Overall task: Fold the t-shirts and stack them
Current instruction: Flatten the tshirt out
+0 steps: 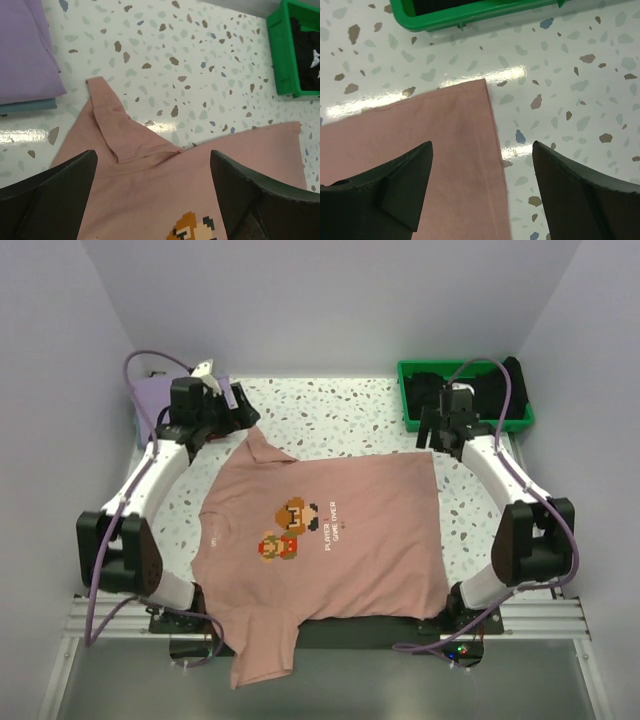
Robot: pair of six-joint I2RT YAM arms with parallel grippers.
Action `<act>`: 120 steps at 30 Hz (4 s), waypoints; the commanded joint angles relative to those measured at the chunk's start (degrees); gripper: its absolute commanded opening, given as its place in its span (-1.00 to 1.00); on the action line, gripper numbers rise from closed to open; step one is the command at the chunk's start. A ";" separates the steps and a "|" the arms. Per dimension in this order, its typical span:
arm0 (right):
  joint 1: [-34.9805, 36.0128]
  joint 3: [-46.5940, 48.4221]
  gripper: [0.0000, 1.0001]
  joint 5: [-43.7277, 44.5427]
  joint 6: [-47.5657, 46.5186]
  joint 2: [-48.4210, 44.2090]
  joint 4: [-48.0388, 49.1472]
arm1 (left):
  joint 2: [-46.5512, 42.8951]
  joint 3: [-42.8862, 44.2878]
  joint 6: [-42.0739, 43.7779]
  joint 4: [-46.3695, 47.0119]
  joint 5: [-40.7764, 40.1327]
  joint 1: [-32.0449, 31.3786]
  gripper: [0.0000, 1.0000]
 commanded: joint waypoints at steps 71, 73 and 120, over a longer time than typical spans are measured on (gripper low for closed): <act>9.18 -12.63 0.58 -21.37 16.14 -6.64 -6.13 | -0.78 -13.00 5.40 -12.10 -11.06 -6.34 1.00; 11.03 -15.10 0.58 -20.84 17.46 -8.57 -5.16 | -2.45 -16.24 4.34 -11.22 -9.03 -5.12 1.00; 6.11 -6.24 0.66 -9.59 17.73 9.17 -1.46 | 30.33 13.62 13.57 -7.17 -1.81 -0.72 1.00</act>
